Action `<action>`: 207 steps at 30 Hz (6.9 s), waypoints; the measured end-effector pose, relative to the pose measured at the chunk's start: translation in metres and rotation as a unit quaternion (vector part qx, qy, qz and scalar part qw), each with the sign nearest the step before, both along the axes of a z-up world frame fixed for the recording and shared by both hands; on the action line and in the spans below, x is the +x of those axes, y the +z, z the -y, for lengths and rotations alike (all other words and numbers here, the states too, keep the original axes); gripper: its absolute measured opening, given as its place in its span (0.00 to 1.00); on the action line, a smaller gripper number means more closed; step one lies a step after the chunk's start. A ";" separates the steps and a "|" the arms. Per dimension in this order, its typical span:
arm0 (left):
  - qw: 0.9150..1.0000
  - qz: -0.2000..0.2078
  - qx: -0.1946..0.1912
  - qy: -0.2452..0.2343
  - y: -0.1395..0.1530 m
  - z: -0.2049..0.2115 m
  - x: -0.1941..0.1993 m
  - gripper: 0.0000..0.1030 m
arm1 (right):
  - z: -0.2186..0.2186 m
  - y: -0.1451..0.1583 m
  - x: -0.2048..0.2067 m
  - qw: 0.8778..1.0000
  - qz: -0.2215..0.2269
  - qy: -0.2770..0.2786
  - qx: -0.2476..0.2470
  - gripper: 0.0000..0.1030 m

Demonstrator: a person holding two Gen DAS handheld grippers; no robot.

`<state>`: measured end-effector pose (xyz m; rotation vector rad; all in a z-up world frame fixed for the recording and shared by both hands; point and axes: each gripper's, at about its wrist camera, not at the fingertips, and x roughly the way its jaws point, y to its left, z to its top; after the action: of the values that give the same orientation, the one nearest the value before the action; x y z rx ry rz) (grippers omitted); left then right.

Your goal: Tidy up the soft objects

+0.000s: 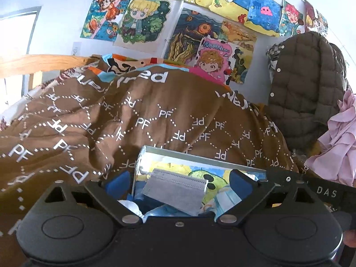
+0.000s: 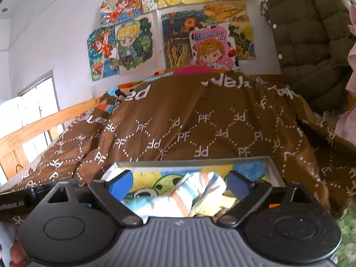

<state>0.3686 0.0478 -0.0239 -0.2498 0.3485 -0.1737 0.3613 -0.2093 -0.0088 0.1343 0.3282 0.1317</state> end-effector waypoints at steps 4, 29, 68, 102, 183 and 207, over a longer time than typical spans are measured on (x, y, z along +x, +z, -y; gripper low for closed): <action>1.000 0.006 0.005 0.009 0.013 0.003 -0.014 0.94 | 0.009 0.011 -0.010 1.000 0.008 -0.009 0.008 0.95; 0.995 0.084 0.036 0.043 0.087 0.035 -0.138 0.99 | 0.033 0.069 -0.130 0.996 0.088 -0.024 -0.002 1.00; 0.994 0.045 0.068 0.069 0.046 0.056 -0.256 0.99 | 0.053 0.040 -0.257 0.993 0.085 -0.076 -0.023 1.00; 0.990 0.014 0.095 0.104 0.030 0.063 -0.322 0.99 | 0.051 0.016 -0.323 0.997 0.033 -0.069 -0.007 1.00; 0.981 -0.055 0.136 0.125 -0.006 0.071 -0.277 0.99 | 0.037 -0.032 -0.260 0.996 -0.034 -0.045 -0.065 1.00; 0.981 -0.056 0.136 0.124 -0.006 0.071 -0.277 0.99 | 0.033 -0.034 -0.261 0.996 -0.037 -0.043 -0.065 1.00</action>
<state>0.0917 -0.0230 -0.0302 -0.0303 0.4440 0.1348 0.1000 -0.2426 -0.0427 0.0236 0.4028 0.0207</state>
